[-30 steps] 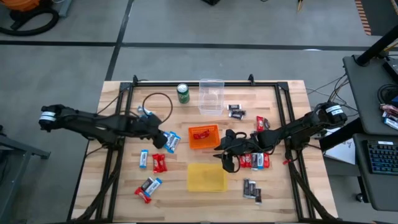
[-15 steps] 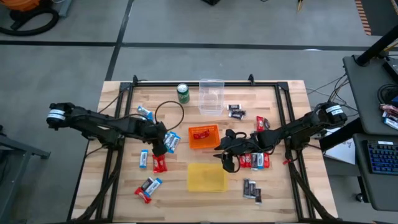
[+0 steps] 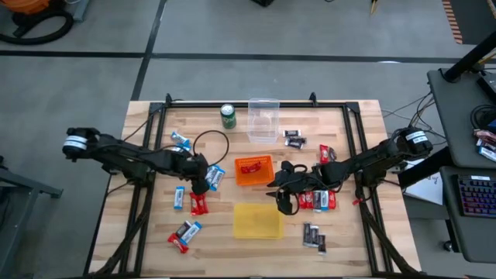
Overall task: Sort candy
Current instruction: Put the white candy into the yellow bin
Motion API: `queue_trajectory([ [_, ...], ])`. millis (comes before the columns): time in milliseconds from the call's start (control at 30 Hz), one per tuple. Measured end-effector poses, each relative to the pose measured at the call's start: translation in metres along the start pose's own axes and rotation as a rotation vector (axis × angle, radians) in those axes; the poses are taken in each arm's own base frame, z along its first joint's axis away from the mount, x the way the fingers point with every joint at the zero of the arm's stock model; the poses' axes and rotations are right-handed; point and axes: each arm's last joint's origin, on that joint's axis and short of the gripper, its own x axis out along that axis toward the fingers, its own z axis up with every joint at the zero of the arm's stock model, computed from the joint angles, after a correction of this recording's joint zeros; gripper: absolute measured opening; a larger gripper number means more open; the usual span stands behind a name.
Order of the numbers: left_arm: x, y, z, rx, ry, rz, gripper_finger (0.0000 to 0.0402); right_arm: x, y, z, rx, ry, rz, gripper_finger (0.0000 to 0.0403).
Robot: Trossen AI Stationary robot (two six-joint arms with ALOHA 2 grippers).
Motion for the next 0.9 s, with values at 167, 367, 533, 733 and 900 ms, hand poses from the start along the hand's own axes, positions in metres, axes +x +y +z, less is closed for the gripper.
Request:
queue_trajectory([
  [167, 0.004, -0.001, -0.001, 0.003, 0.014, 0.010, 0.0098, 0.000, 0.000, 0.000, 0.000, 0.001, 0.000, 0.0137],
  [367, 0.004, 0.000, -0.001, 0.003, 0.013, 0.012, 0.0010, 0.000, 0.000, 0.000, -0.004, 0.001, -0.001, 0.0137],
  [533, -0.004, 0.001, 0.001, 0.007, -0.019, -0.012, 0.0006, -0.001, 0.000, 0.000, -0.013, 0.007, -0.003, 0.0137],
  [733, -0.031, -0.006, 0.012, 0.018, -0.142, -0.106, 0.0002, -0.014, 0.001, 0.005, -0.009, -0.009, 0.017, 0.0137],
  [900, -0.064, -0.037, 0.032, 0.149, -0.397, -0.306, 0.0001, -0.033, 0.006, 0.013, -0.002, -0.038, 0.077, 0.0137],
])
